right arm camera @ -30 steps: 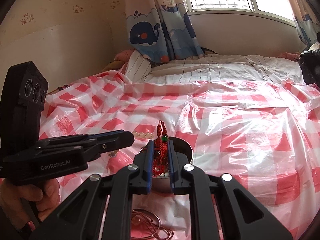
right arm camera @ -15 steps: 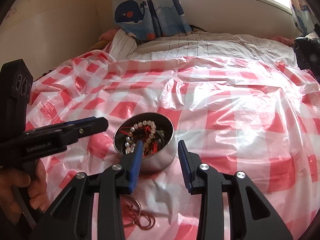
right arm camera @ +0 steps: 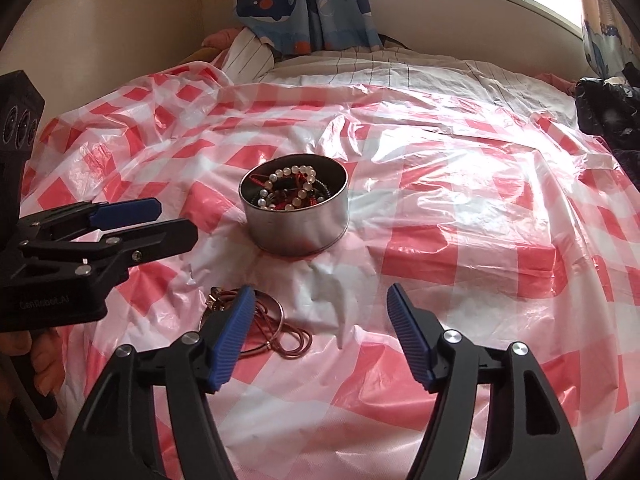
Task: Organize jewelry
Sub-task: 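Withdraw both open grippers from the tin toward the silver bangle and copper pendant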
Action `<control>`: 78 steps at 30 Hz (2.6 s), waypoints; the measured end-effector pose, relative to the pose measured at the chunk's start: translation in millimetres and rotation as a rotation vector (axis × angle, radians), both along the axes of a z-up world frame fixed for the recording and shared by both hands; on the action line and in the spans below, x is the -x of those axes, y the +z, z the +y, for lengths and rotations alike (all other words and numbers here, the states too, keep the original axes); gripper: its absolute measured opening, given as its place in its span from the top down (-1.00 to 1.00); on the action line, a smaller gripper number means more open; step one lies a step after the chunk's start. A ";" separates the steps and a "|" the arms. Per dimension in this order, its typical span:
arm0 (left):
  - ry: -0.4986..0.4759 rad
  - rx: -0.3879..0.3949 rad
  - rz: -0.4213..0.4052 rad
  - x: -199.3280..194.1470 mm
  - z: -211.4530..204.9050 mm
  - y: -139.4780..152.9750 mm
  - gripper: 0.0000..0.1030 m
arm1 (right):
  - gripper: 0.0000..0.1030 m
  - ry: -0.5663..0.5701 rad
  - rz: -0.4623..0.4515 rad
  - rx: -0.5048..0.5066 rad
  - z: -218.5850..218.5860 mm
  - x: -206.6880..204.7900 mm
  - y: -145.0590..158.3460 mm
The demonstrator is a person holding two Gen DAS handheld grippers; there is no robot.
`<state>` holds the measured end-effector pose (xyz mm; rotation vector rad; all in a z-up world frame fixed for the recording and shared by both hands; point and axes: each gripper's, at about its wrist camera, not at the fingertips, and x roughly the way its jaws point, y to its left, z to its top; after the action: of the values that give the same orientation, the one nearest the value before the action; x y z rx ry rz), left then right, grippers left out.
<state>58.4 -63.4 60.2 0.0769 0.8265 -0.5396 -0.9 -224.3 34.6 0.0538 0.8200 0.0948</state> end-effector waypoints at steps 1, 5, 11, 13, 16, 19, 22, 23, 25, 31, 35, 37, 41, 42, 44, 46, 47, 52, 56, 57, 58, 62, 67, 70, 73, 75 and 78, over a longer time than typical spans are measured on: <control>0.010 -0.002 0.004 -3.1 0.6 -1.3 -0.31 | -0.30 0.001 0.004 -0.001 -0.4 -1.6 -1.2; 0.053 0.008 0.042 -17.3 3.9 -7.7 -0.36 | -0.30 0.002 0.017 0.017 0.9 -3.9 -4.5; 0.038 -0.024 0.032 -13.8 -1.9 -11.9 -0.52 | -0.36 0.012 0.005 0.040 4.5 -0.6 -1.5; 0.039 -0.032 0.031 -13.7 -3.1 -13.0 -0.54 | -0.38 0.014 0.003 0.046 5.3 -0.2 -1.2; 0.043 -0.033 0.033 -13.8 -2.7 -13.3 -0.57 | -0.38 0.017 0.002 0.051 6.4 0.1 -1.1; 0.051 -0.036 0.030 -13.6 -2.0 -13.5 -0.59 | -0.39 0.017 0.002 0.052 6.9 0.3 -1.2; 0.049 -0.038 0.030 -13.7 -1.6 -13.7 -0.60 | -0.39 0.019 0.002 0.056 7.8 0.3 -1.4; 0.049 -0.039 0.029 -13.7 -1.5 -13.8 -0.60 | -0.39 0.019 0.001 0.057 8.0 0.3 -1.4; 0.048 -0.046 0.028 -13.5 -1.3 -14.4 -0.61 | -0.39 0.018 0.002 0.060 7.9 0.7 -1.6; 0.047 -0.051 0.026 -12.9 -1.0 -15.2 -0.62 | -0.39 0.023 0.002 0.066 7.8 1.3 -2.3; 0.049 -0.056 0.026 -12.7 -1.0 -15.7 -0.64 | -0.47 0.026 0.001 0.079 8.8 1.6 -2.7; 0.048 -0.059 0.025 -13.0 0.0 -16.2 -0.65 | -0.47 0.028 -0.002 0.087 10.4 1.7 -2.2; 0.047 -0.068 0.021 -13.2 0.8 -17.0 -0.67 | -0.47 0.032 -0.004 0.103 12.4 2.2 -2.4; 0.046 -0.074 0.020 -13.3 0.1 -17.0 -0.68 | -0.47 0.031 -0.002 0.110 12.3 1.9 -3.0; 0.045 -0.099 0.015 -13.5 -0.1 -18.0 -0.68 | -0.47 0.025 0.012 0.125 11.5 0.2 -6.5; 0.051 -0.143 0.000 -14.0 -0.5 -19.0 -0.68 | -0.47 0.011 0.034 0.136 7.7 -2.6 -12.0; 0.055 -0.168 -0.009 -14.1 -1.3 -18.9 -0.68 | -0.47 0.004 0.048 0.138 5.5 -4.3 -15.3; 0.066 -0.224 -0.036 -14.0 0.9 -17.6 -0.70 | -0.47 -0.001 0.074 0.153 3.3 -7.2 -23.0; 0.047 -0.260 -0.043 -12.4 -3.3 -19.7 -0.72 | -0.48 0.007 0.107 0.204 7.7 -10.0 -32.5; 0.037 -0.275 -0.047 -11.2 -5.3 -20.5 -0.72 | -0.48 0.007 0.114 0.216 9.2 -10.6 -34.4; 0.027 -0.291 -0.053 -9.8 -8.6 -21.6 -0.73 | -0.49 0.004 0.121 0.233 9.8 -11.1 -36.2; 0.001 -0.367 -0.083 -5.3 -15.8 -25.9 -0.74 | -0.58 -0.048 0.117 0.330 3.9 -11.7 -37.3; -0.021 -0.378 -0.076 -3.5 -17.9 -27.2 -0.76 | -0.62 -0.095 0.108 0.409 -3.4 -11.6 -36.9; -0.076 -0.335 -0.050 0.2 -22.8 -28.3 -0.76 | -0.62 -0.093 0.095 0.428 -1.7 -10.3 -35.3; -0.133 -0.369 -0.040 5.9 -34.7 -38.8 -0.76 | -0.64 -0.051 0.097 0.430 7.0 -11.5 -37.8; -0.142 -0.421 -0.043 7.2 -40.5 -48.2 -0.76 | -0.67 -0.056 0.100 0.442 6.0 -12.3 -38.6; -0.115 -0.520 -0.090 5.1 -42.3 -56.3 -0.76 | -0.72 -0.084 0.113 0.448 -1.3 -13.4 -39.0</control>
<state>53.2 -105.8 3.9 0.6245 0.8613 -0.4145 12.4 -225.6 -4.3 -0.3311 0.9348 -0.1737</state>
